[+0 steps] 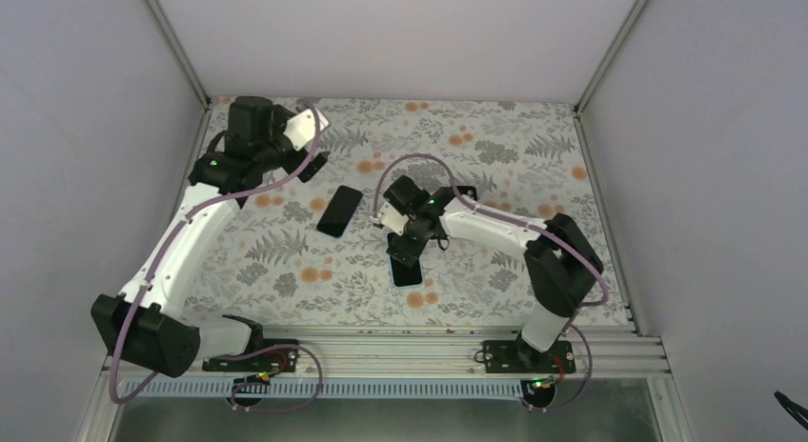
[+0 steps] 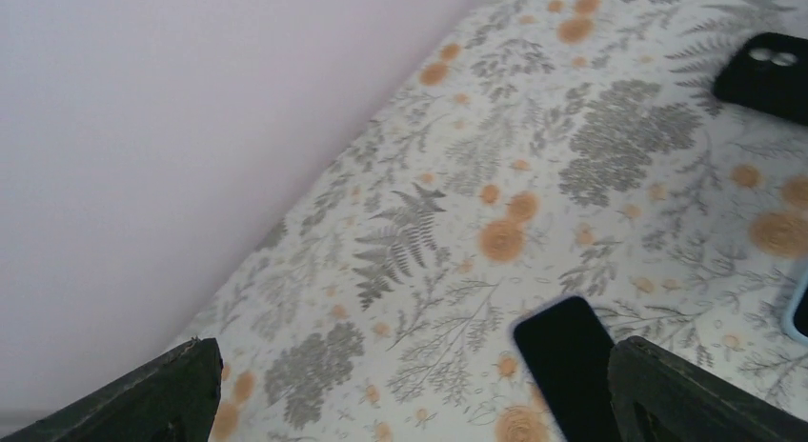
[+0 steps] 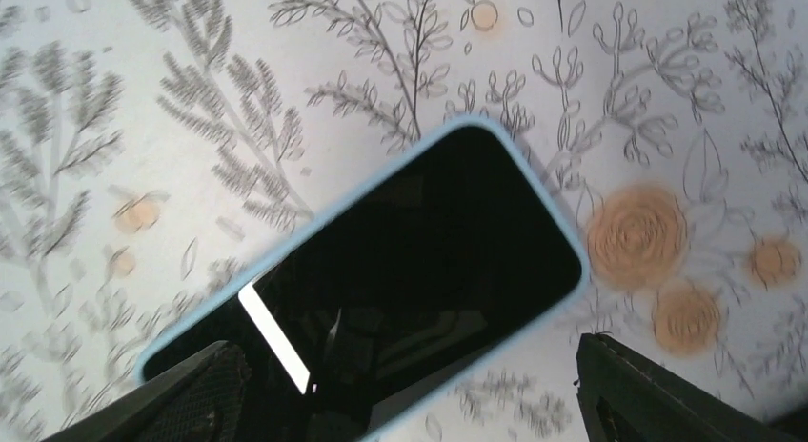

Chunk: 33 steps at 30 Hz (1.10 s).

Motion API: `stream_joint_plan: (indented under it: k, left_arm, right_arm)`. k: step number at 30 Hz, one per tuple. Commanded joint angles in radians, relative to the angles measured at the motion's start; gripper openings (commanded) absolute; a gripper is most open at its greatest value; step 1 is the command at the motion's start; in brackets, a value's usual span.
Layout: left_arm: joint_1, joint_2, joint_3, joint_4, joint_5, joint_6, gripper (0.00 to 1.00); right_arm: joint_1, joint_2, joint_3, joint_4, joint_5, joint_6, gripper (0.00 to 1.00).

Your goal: Take the phone out of the phone case

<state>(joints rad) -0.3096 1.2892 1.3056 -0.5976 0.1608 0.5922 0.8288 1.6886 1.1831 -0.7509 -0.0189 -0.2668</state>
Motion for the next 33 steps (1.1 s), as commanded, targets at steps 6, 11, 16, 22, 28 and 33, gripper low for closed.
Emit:
stream_joint_plan:
  k: [6,11,16,22,28,33]
  left_arm:
    - [0.077,-0.030,-0.021,0.026,-0.034,-0.092,1.00]
    - [0.092,-0.039,-0.059,0.063,-0.056,-0.107,1.00]
    - [0.108,-0.039,-0.085,0.088,-0.065,-0.111,1.00]
    - [0.125,-0.035,-0.104,0.101,-0.065,-0.104,1.00]
    - [0.133,-0.025,-0.105,0.108,-0.048,-0.106,1.00]
    - [0.136,-0.002,-0.098,0.097,-0.047,-0.101,1.00]
  right_arm:
    - [0.122,0.153,0.080,0.177,0.132,-0.040,0.87]
    - [0.136,0.208,0.140,0.205,0.149,-0.045,0.86]
    - [0.134,0.259,0.157,0.220,0.238,-0.082,0.86]
    - [0.108,0.281,0.122,0.248,0.300,-0.102,0.86]
    - [0.054,0.270,0.083,0.283,0.344,-0.121,0.86]
    - [-0.027,0.236,0.031,0.283,0.316,-0.139,0.85]
